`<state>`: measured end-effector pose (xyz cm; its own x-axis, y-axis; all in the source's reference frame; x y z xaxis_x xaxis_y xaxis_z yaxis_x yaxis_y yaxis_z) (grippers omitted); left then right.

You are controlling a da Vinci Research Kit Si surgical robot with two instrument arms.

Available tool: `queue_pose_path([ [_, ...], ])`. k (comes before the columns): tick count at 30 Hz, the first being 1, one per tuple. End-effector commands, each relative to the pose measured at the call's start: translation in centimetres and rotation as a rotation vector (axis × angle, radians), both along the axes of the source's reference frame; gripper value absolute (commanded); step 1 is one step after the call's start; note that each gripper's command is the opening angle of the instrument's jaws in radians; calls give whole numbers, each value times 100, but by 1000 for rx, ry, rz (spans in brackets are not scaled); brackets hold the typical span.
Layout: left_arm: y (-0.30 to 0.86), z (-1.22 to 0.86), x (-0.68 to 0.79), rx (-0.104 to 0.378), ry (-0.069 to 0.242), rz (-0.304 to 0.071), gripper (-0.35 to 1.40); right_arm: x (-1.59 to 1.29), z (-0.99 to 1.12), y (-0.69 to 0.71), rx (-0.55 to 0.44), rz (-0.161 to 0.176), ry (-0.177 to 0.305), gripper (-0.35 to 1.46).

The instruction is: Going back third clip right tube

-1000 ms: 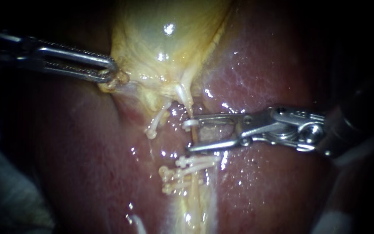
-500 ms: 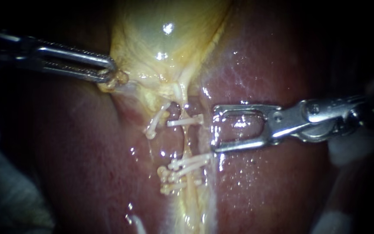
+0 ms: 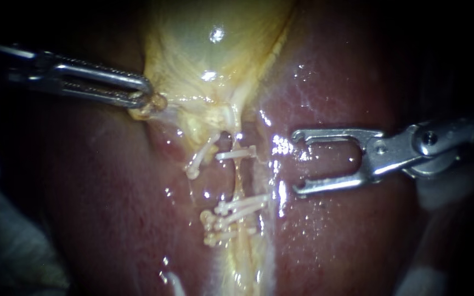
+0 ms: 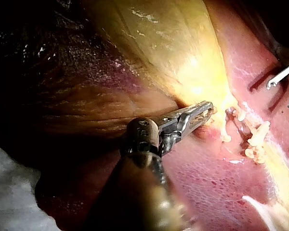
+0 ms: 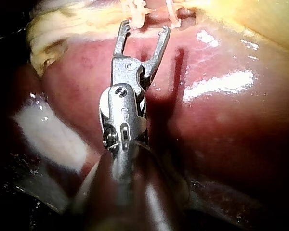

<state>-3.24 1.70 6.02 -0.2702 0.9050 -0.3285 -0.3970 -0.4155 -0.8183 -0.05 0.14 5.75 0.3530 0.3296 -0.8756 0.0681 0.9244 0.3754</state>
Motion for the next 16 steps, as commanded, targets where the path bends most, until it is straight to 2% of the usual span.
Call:
queue_pose_path([
  [1,0,4,-5,-2,1,0,-35,-1,-1,0,1,-3,-5,49],
  [6,-2,26,-26,-3,-5,20,-35,-2,-2,0,0,-10,-15,49],
  [16,-1,32,-20,6,-4,21,-35,0,-2,0,0,-9,-15,49],
])
